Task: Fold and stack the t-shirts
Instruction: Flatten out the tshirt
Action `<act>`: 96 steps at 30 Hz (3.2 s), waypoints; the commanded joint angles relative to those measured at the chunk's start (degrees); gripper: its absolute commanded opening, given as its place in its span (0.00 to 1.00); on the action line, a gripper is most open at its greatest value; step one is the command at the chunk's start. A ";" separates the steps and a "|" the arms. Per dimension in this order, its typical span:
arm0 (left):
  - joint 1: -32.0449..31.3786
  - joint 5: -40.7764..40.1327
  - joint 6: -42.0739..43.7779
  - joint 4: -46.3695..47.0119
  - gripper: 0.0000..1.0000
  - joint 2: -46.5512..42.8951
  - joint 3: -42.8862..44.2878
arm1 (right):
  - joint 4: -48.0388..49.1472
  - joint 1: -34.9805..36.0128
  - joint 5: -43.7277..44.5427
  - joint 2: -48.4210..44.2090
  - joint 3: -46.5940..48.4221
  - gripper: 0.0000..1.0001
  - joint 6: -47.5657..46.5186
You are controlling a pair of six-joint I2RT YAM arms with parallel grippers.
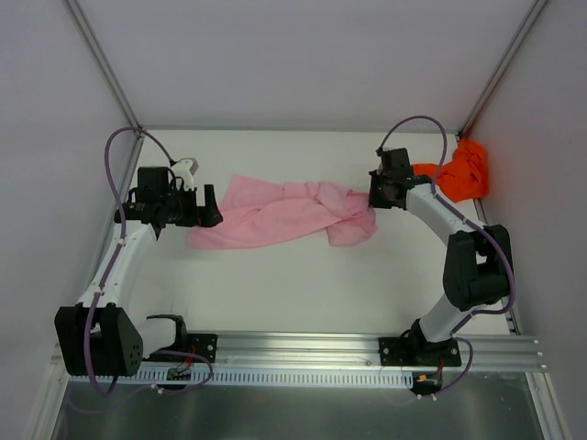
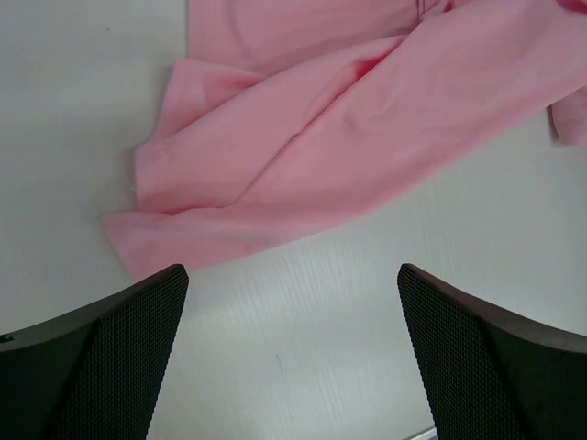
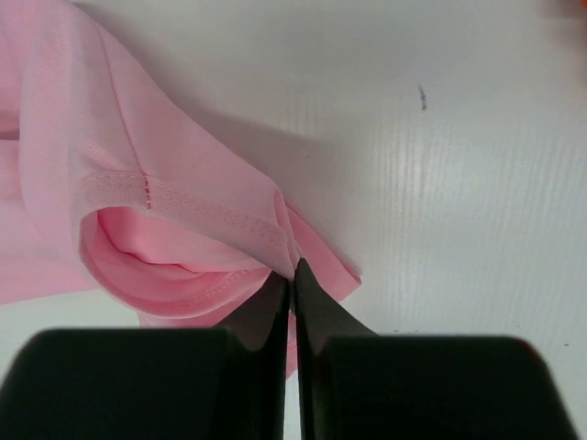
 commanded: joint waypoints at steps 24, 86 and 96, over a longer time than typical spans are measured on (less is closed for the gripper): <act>4.05 13.72 33.88 7.28 0.79 16.54 0.38 | -0.60 -6.19 -9.27 4.95 8.84 0.01 -8.04; 6.52 13.12 29.14 3.37 0.00 25.89 1.55 | -3.85 -8.91 -5.58 4.95 10.78 0.02 -6.19; 6.60 7.67 25.19 6.89 0.00 6.91 -1.00 | 2.03 -7.69 -22.54 -2.06 -1.25 0.02 -3.73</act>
